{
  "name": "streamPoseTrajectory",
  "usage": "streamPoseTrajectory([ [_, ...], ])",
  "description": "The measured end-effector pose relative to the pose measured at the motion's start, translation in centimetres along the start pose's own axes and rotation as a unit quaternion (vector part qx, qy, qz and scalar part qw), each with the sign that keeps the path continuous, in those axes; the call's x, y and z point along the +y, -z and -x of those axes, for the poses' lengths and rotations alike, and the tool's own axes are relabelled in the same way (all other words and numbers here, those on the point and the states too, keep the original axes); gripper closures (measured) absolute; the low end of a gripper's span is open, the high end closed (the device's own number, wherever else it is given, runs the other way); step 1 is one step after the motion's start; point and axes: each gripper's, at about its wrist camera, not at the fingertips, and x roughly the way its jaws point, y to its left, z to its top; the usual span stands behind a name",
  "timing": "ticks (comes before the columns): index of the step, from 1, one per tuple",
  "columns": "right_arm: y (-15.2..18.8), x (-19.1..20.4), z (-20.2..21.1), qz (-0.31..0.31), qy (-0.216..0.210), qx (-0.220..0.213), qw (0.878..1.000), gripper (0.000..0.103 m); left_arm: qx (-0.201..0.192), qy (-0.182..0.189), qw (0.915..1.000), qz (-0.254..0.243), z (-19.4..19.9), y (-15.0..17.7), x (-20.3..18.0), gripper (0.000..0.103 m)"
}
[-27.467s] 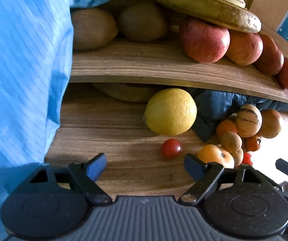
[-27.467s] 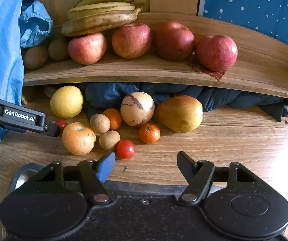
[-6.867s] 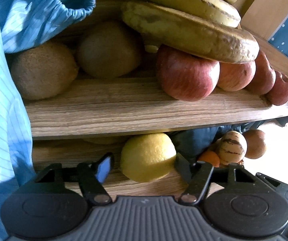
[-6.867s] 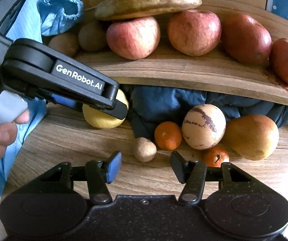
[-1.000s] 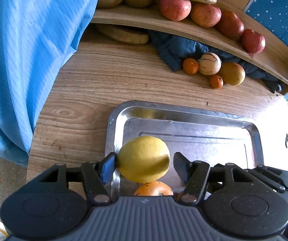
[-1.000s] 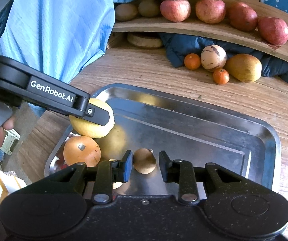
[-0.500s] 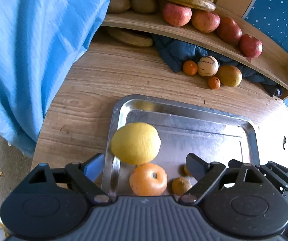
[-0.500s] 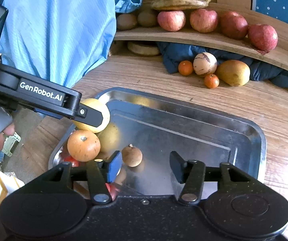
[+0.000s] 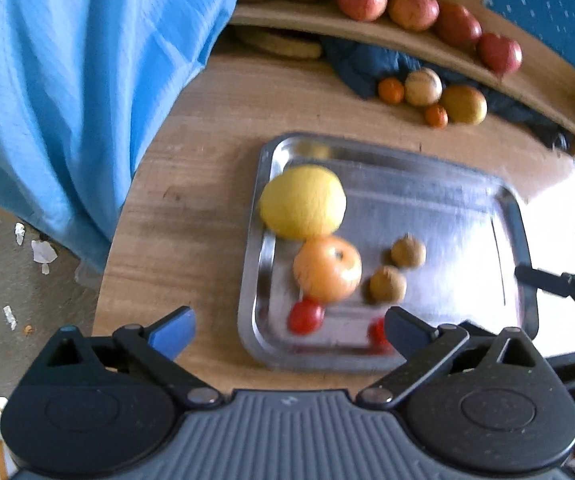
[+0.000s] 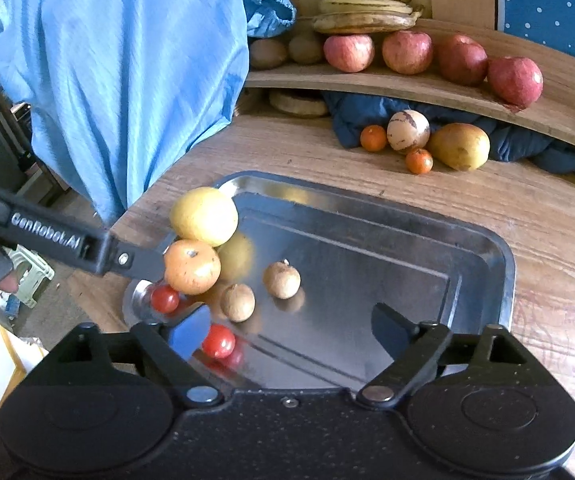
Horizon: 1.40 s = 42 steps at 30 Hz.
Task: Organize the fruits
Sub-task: 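Move both open tools back toward the fruit under the shelf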
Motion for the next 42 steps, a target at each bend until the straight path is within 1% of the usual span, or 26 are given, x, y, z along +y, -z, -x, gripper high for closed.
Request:
streamPoseTrajectory([
  [4,0.6,0.1,0.9,0.010,0.007,0.014,1.000,0.003,0.038,-0.017,0.9987,-0.030,-0.4,0.9,-0.3,0.001],
  [8,1.0,0.5,1.4,0.035,0.054,0.038,0.997,0.002,0.061,-0.027,0.9965,-0.052,-0.8,1.5,-0.9,0.001],
  [12,1.8,-0.1,1.6,0.031,0.077,0.060,0.995,0.001,0.072,-0.034,0.9942,-0.073,-0.9,1.8,-1.8,0.001],
  [15,2.3,-0.6,2.1,0.021,0.089,0.062,0.994,0.001,0.070,-0.034,0.9933,-0.085,-0.7,1.5,-2.5,0.001],
  [24,2.5,-2.1,3.3,-0.014,0.113,0.048,0.992,0.001,0.053,-0.035,0.9900,-0.126,-0.1,-0.1,-4.9,0.001],
  [29,2.1,-2.9,3.5,-0.030,0.123,0.038,0.991,0.001,0.043,-0.038,0.9881,-0.143,-0.1,-1.5,-5.8,0.001],
  [42,0.2,-5.3,2.8,-0.059,0.147,0.026,0.987,0.001,0.035,-0.029,0.9839,-0.173,-1.8,-5.6,-7.5,0.001],
])
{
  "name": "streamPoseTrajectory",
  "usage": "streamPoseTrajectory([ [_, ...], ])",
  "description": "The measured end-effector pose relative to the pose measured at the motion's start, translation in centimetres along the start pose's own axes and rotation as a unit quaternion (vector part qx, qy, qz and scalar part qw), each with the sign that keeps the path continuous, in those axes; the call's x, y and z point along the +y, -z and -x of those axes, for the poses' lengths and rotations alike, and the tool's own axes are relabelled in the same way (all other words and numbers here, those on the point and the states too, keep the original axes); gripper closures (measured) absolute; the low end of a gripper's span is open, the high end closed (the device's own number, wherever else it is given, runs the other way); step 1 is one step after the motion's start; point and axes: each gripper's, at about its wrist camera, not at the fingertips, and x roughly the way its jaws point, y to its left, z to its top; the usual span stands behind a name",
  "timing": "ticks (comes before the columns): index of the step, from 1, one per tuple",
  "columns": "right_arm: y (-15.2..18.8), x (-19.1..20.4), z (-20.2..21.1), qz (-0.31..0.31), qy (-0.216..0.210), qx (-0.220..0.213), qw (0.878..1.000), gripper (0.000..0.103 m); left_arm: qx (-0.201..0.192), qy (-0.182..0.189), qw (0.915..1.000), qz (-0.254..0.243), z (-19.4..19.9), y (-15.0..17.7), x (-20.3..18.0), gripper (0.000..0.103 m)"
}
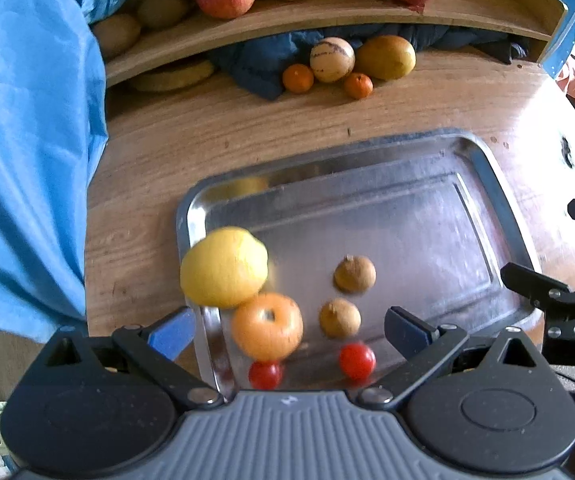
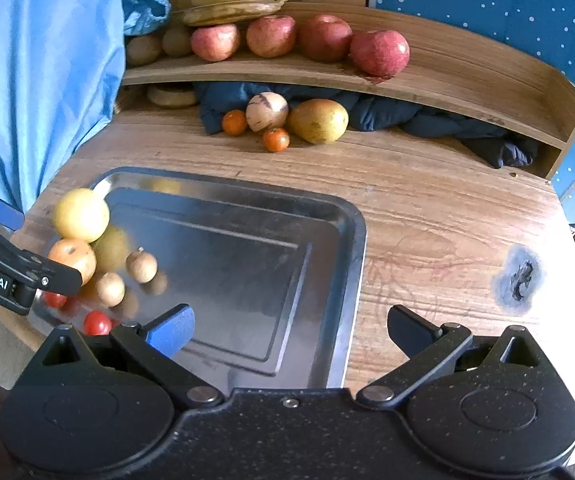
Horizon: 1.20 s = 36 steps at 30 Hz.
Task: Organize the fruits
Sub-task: 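Move both open tools back toward the fruit under the shelf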
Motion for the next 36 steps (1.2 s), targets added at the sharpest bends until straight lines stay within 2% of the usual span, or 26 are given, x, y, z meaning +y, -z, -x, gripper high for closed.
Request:
streamPoseTrajectory([
  [16,-2.6,-1.2,-3.0,-0.036,0.021,0.003,0.999,0.001,0.003,0.007,1.0000,0.000,-2.4,-5.1,1.1,0.001],
  [25,-3.9,-1.7,-4.2,-0.059,0.025,-0.006,0.998,0.001,-0.009,0.006,0.9999,0.009,-3.6,-8.2,1.8,0.001],
  [36,-5.6,-1.4,-6.2,-0.057,0.027,0.000,0.998,0.001,-0.011,0.014,0.9996,0.020,-5.6,-11.4,3.1,0.001],
])
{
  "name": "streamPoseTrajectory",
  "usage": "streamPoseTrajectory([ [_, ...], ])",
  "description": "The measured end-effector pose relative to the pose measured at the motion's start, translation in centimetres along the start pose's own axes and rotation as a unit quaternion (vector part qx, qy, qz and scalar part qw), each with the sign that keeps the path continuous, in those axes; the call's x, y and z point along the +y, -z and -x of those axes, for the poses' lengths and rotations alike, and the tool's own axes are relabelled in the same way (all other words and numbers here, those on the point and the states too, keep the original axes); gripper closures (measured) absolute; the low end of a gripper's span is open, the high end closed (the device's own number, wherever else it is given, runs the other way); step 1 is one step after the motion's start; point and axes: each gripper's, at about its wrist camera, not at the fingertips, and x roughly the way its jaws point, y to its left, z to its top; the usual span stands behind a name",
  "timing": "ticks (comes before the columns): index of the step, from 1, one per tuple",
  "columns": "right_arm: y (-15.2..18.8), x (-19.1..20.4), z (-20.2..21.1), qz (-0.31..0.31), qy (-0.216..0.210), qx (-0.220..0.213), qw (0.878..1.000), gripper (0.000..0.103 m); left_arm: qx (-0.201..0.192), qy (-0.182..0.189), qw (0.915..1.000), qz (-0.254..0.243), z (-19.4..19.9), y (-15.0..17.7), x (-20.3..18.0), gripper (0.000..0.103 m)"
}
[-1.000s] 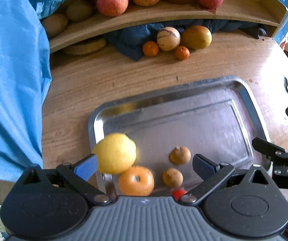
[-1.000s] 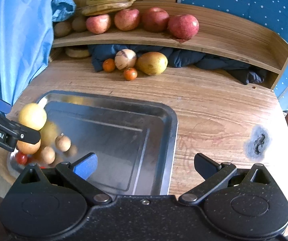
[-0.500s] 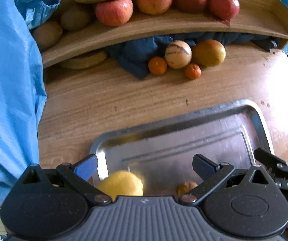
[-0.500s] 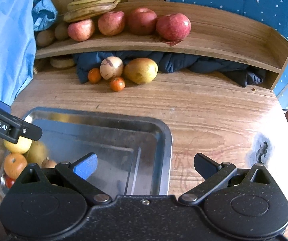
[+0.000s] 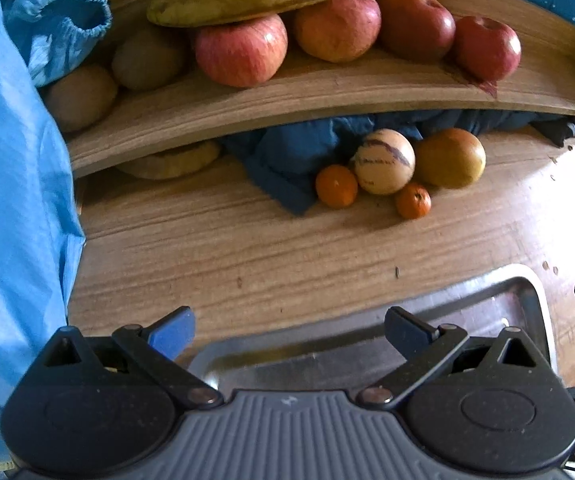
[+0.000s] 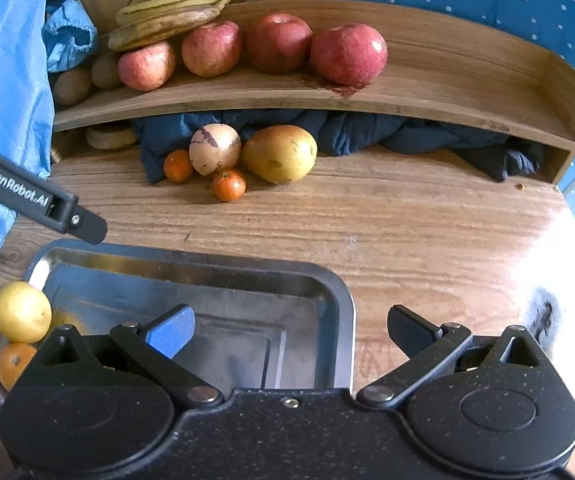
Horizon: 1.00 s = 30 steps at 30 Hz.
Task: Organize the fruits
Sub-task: 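Move both open tools back toward the fruit under the shelf, then close the left tool on a small orange while the right tool grasps another small orange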
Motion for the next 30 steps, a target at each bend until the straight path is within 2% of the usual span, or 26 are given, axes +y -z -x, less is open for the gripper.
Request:
streamPoseTrajectory([
  [11,-2.6,1.5,-2.1,0.032,-0.005,0.005,0.999,0.001,-0.018,0.009,0.9996,0.020,-1.8,-2.7,1.2,0.001],
  [26,-5.4,2.2,-4.8,0.046,-0.011,-0.006,0.999,0.001,-0.045,0.059,0.9968,-0.031,-3.9,-4.7,0.2,0.001],
  [30,-5.8,2.6,-5.4,0.055,-0.016,-0.006,0.998,0.006,-0.051,0.072,0.9955,-0.036,-4.2,-4.9,0.4,0.007],
])
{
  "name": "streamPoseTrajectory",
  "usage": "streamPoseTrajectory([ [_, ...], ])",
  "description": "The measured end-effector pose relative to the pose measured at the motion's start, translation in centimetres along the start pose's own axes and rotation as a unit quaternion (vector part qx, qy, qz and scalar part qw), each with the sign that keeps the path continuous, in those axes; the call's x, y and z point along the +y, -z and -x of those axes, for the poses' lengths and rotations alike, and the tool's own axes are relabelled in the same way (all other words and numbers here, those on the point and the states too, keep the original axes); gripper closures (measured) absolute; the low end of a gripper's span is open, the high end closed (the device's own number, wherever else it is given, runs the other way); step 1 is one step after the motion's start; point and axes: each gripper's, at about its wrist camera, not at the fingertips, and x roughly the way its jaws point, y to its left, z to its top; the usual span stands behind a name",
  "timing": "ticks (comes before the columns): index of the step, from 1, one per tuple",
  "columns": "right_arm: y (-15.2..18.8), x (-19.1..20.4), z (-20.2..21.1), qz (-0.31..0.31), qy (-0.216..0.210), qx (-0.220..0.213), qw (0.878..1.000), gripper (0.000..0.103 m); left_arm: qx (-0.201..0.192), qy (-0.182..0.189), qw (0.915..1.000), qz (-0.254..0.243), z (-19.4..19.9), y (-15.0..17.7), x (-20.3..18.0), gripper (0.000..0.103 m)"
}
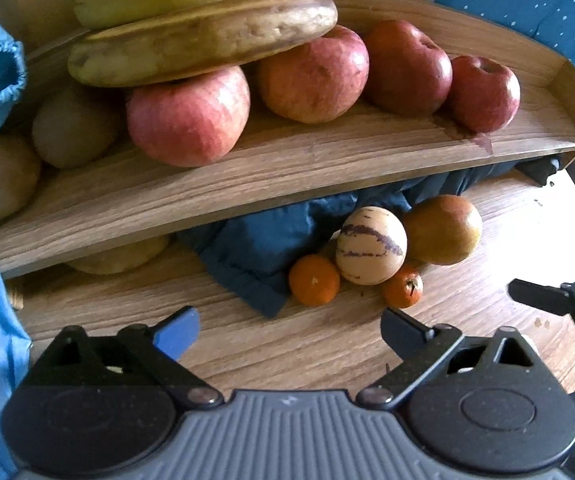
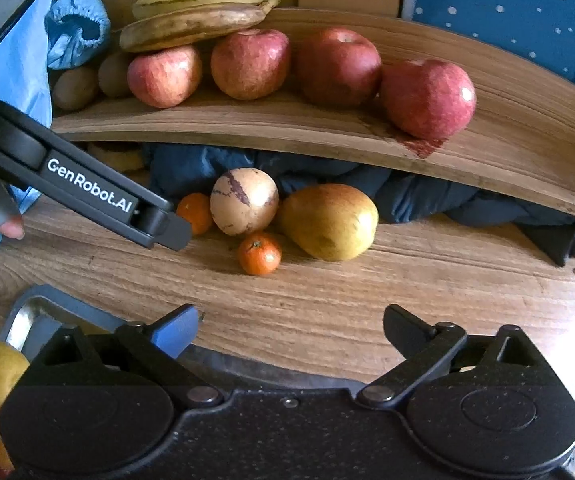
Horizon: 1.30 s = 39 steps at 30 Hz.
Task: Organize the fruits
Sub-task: 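Close the left tool on a small orange while the right tool grasps another small orange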
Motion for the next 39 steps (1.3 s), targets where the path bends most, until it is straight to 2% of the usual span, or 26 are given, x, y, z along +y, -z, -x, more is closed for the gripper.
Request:
streamPoseTrajectory([
  [4,-0.2,0.4,-0.5,0.011,-0.006,0.000,1.000,0.013,-0.004,0.014,0.9999,0.003,-0.6,-0.1,0.2,0.014],
  [13,-0.8,0.9,-1.3,0.021,-0.002,-0.006,1.000,0.028,-0.009,0.040,0.9991,0.005,-1.2,-0.4,0.1,0.038],
  [19,-1.0,1.1,-1.7,0.027,-0.002,-0.002,1.000,0.038,-0.012,0.052,0.9985,0.007,-0.9,-0.5,0.2,0.047],
  [31,-1.6,1.7,-2.1,0.039,-0.009,-0.002,0.999,0.053,-0.008,0.050,0.9986,0.011,-1.7,-1.0,0.6,0.058],
  [39,-2.4,1.6,-3.2,0.039,-0.009,0.002,0.999,0.056,-0.006,0.052,0.9986,0.009,-2.3,-1.2,0.7,0.061],
])
